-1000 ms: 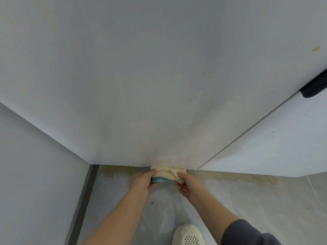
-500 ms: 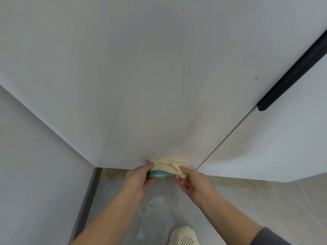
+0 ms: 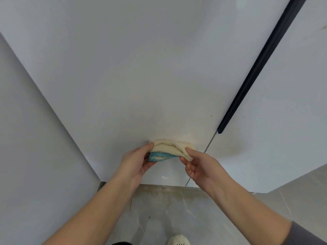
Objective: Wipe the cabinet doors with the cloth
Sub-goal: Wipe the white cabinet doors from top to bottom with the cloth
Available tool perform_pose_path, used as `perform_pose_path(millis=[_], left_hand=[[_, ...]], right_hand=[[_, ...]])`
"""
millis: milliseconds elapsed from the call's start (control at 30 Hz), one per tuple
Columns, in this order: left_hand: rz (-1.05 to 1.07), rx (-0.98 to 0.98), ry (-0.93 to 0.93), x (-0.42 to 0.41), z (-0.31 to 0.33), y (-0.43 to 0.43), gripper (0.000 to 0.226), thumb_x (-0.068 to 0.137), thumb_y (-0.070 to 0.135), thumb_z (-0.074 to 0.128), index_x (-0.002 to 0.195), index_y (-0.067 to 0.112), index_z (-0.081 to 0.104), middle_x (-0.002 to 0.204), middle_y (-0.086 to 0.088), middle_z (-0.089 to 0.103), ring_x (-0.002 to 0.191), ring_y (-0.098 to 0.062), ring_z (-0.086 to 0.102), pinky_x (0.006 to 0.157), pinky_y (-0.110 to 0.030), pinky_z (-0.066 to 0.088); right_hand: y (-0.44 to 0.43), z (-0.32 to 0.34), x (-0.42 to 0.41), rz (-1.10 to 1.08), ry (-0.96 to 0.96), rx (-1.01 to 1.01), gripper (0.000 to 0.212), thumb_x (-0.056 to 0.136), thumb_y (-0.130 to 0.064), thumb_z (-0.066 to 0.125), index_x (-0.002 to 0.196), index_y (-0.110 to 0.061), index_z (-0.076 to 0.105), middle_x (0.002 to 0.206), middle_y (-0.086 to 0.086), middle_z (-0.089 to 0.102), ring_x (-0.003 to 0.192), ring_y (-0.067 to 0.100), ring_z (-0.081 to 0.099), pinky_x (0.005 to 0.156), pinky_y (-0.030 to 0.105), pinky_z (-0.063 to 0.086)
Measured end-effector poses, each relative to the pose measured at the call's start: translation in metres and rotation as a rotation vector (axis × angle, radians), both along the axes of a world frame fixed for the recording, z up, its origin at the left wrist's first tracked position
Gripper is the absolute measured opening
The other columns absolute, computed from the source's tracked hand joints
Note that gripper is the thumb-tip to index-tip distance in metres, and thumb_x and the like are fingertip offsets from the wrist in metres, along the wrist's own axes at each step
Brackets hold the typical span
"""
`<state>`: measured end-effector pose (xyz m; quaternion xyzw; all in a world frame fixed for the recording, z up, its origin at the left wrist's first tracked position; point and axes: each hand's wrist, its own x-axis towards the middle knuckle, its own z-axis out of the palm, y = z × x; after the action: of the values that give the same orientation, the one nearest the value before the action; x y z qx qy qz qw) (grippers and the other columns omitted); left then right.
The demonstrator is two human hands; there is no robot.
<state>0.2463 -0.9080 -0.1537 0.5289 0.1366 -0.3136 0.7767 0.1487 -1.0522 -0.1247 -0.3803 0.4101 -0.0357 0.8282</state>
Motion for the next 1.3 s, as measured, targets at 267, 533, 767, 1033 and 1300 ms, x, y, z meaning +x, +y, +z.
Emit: perform_pose_path(millis=[267, 533, 767, 1033, 1300], left_hand=[[0.015, -0.107, -0.188, -0.008, 0.099, -0.004, 0.01, 0.092, 0.012, 0.063, 0.095, 0.004, 0.068, 0.08, -0.006, 0.072, 0.065, -0.011, 0.07, 0.059, -0.021, 0.058], [0.016, -0.208, -0.344, -0.014, 0.173, -0.008, 0.018, 0.094, 0.014, 0.062, 0.103, -0.001, 0.067, 0.085, -0.007, 0.074, 0.074, -0.013, 0.072, 0.07, -0.024, 0.06], [-0.016, -0.331, -0.552, -0.024, 0.203, -0.011, 0.026, 0.096, 0.015, 0.057, 0.113, -0.004, 0.064, 0.102, -0.013, 0.072, 0.09, -0.018, 0.071, 0.076, -0.026, 0.058], [-0.247, -0.081, -0.21, -0.033, 0.045, -0.006, 0.024, 0.093, 0.018, 0.059, 0.105, -0.001, 0.066, 0.094, -0.013, 0.074, 0.078, -0.015, 0.072, 0.065, -0.022, 0.058], [-0.355, 0.207, 0.182, -0.033, -0.125, -0.012, 0.015, 0.093, 0.007, 0.061, 0.103, -0.002, 0.067, 0.086, -0.013, 0.074, 0.075, -0.021, 0.07, 0.065, -0.028, 0.061]], right_hand=[[0.0, 0.092, -0.008, -0.048, -0.154, -0.051, 0.002, 0.088, -0.009, 0.067, 0.09, -0.007, 0.066, 0.07, 0.005, 0.072, 0.057, 0.011, 0.068, 0.046, 0.015, 0.048], [0.001, 0.159, -0.013, -0.084, -0.322, -0.096, 0.001, 0.09, -0.01, 0.065, 0.09, -0.01, 0.066, 0.072, 0.003, 0.072, 0.057, 0.01, 0.067, 0.047, 0.014, 0.047], [0.001, 0.175, -0.022, -0.08, -0.599, -0.242, 0.008, 0.088, -0.014, 0.063, 0.096, -0.012, 0.065, 0.081, -0.001, 0.069, 0.064, 0.008, 0.063, 0.049, 0.017, 0.046], [-0.006, 0.023, -0.052, 0.058, -0.258, -0.225, 0.014, 0.09, -0.009, 0.058, 0.102, -0.01, 0.065, 0.078, 0.002, 0.067, 0.065, 0.012, 0.062, 0.05, 0.021, 0.046], [-0.015, -0.144, -0.062, 0.078, 0.166, 0.034, 0.01, 0.094, -0.012, 0.059, 0.103, -0.008, 0.063, 0.075, 0.004, 0.07, 0.06, 0.011, 0.066, 0.048, 0.021, 0.048]])
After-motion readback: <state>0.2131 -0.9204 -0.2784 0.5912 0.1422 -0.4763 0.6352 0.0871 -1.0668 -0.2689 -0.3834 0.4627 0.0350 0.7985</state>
